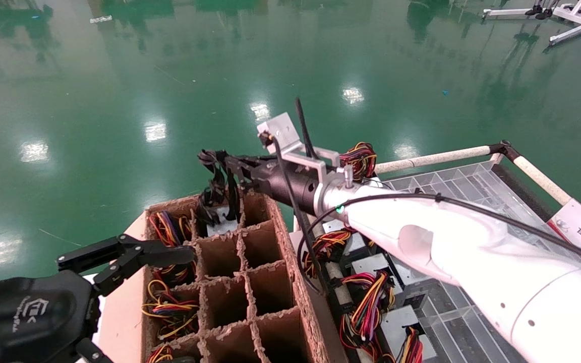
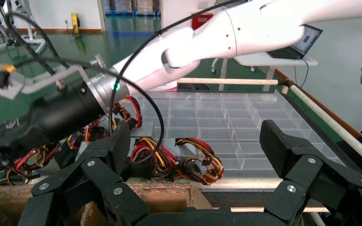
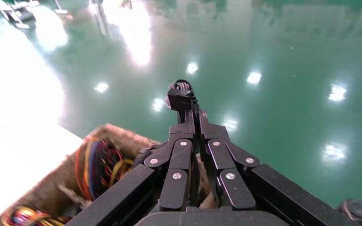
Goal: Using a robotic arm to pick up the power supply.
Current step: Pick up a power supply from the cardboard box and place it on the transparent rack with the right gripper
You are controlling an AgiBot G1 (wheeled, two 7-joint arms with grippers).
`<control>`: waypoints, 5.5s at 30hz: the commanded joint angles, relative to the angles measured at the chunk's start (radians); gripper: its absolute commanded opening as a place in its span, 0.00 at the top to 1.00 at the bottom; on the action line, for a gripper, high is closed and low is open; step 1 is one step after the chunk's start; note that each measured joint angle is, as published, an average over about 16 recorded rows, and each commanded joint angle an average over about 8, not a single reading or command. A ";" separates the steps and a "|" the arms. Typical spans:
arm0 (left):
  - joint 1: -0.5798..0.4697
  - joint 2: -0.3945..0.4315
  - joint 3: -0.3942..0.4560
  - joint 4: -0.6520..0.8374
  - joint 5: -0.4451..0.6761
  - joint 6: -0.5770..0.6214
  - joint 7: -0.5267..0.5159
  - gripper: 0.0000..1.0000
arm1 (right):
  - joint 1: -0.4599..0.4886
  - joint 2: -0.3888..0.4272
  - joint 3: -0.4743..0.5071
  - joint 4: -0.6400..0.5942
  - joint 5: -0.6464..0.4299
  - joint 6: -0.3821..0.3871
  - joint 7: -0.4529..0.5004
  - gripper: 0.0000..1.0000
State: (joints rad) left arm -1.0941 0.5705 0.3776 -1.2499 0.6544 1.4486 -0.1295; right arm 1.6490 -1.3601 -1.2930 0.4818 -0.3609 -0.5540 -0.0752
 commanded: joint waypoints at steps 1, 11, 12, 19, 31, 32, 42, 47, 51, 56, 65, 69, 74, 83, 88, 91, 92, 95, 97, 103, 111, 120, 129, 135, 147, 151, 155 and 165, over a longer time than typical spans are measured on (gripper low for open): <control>0.000 0.000 0.000 0.000 0.000 0.000 0.000 0.00 | 0.010 0.002 0.002 -0.003 0.016 -0.012 0.007 1.00; 0.000 0.000 0.000 0.000 0.000 0.000 0.000 0.00 | 0.071 0.036 0.073 -0.072 0.124 -0.231 0.014 1.00; 0.000 0.000 0.000 0.000 0.000 0.000 0.000 0.00 | 0.077 0.043 0.082 -0.078 0.136 -0.264 0.013 1.00; 0.000 0.000 0.000 0.000 0.000 0.000 0.000 0.00 | 0.120 0.126 0.144 -0.122 0.211 -0.535 0.008 1.00; 0.000 0.000 0.000 0.000 0.000 0.000 0.000 0.00 | 0.168 0.369 0.180 -0.214 0.252 -0.800 0.054 1.00; 0.000 0.000 0.000 0.000 0.000 0.000 0.000 0.00 | 0.166 0.395 0.180 -0.215 0.252 -0.816 0.059 1.00; 0.000 0.000 0.000 0.000 0.000 0.000 0.000 0.00 | 0.111 0.620 0.184 -0.180 0.262 -0.920 0.102 1.00; 0.000 0.000 0.000 0.000 0.000 0.000 0.000 0.00 | 0.060 0.726 0.194 -0.145 0.286 -0.945 0.110 1.00; 0.000 0.000 0.000 0.000 0.000 0.000 0.000 0.00 | 0.007 0.803 0.204 -0.099 0.313 -0.956 0.114 1.00; 0.000 0.000 0.000 0.000 0.000 0.000 0.000 0.00 | -0.074 0.905 0.215 -0.007 0.360 -0.961 0.116 1.00; 0.000 0.000 0.000 0.000 0.000 0.000 0.000 0.00 | -0.254 1.085 0.212 0.209 0.478 -0.884 0.090 1.00; 0.000 0.000 0.000 0.000 0.000 0.000 0.000 0.00 | -0.350 1.129 0.193 0.297 0.549 -0.825 0.053 1.00; 0.000 0.000 0.000 0.000 0.000 0.000 0.000 0.00 | -0.465 1.152 0.168 0.382 0.653 -0.757 -0.020 1.00; 0.000 0.000 0.000 0.000 0.000 0.000 0.000 0.00 | -0.607 1.158 0.134 0.506 0.798 -0.677 -0.146 1.00; 0.000 0.000 0.000 0.000 0.000 0.000 0.000 0.00 | -0.661 1.161 0.119 0.550 0.853 -0.654 -0.197 1.00; 0.000 0.000 0.000 0.000 0.000 0.000 0.000 0.00 | -0.688 1.162 0.111 0.575 0.879 -0.641 -0.223 1.00; 0.000 0.000 0.000 0.000 0.000 0.000 0.000 0.00 | -0.696 1.162 0.108 0.584 0.887 -0.636 -0.231 1.00; 0.000 0.000 0.000 0.000 0.000 0.000 0.000 0.00 | -0.718 1.163 0.101 0.611 0.909 -0.621 -0.252 1.00; 0.000 0.000 0.000 0.000 0.000 0.000 0.000 0.00 | -0.731 1.162 0.096 0.628 0.921 -0.612 -0.265 1.00; 0.000 0.000 0.000 0.000 0.000 0.000 0.000 0.00 | -0.761 1.158 0.084 0.679 0.951 -0.583 -0.299 1.00; 0.000 0.000 0.000 0.000 0.000 0.000 0.000 0.00 | -0.794 1.136 0.073 0.719 0.996 -0.550 -0.330 1.00; 0.000 0.000 0.000 0.000 0.000 0.000 0.000 0.00 | -0.903 1.103 0.059 0.711 1.143 -0.616 -0.413 1.00; 0.000 0.000 0.000 0.000 0.000 0.000 0.000 0.00 | -1.040 1.054 0.050 0.705 1.330 -0.731 -0.532 1.00; 0.000 0.000 0.000 0.000 0.000 0.000 0.000 0.00 | -1.082 1.004 0.052 0.702 1.396 -0.773 -0.572 1.00; 0.000 0.000 0.001 0.000 0.000 0.000 0.000 0.00 | -1.057 0.929 0.063 0.707 1.397 -0.780 -0.594 1.00; 0.000 0.000 0.001 0.000 0.000 0.000 0.000 0.00 | -1.040 0.916 0.063 0.713 1.380 -0.768 -0.590 1.00; 0.000 0.000 0.001 0.000 0.000 0.000 0.000 0.00 | -1.026 0.906 0.060 0.718 1.366 -0.751 -0.585 1.00; 0.000 0.000 0.001 0.000 0.000 0.000 0.000 0.00 | -1.032 0.887 0.053 0.731 1.366 -0.737 -0.587 1.00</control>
State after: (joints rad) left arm -1.0942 0.5703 0.3782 -1.2499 0.6540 1.4484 -0.1292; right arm 0.6123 -0.4747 -1.2396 1.2120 1.0107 -1.2946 -0.6638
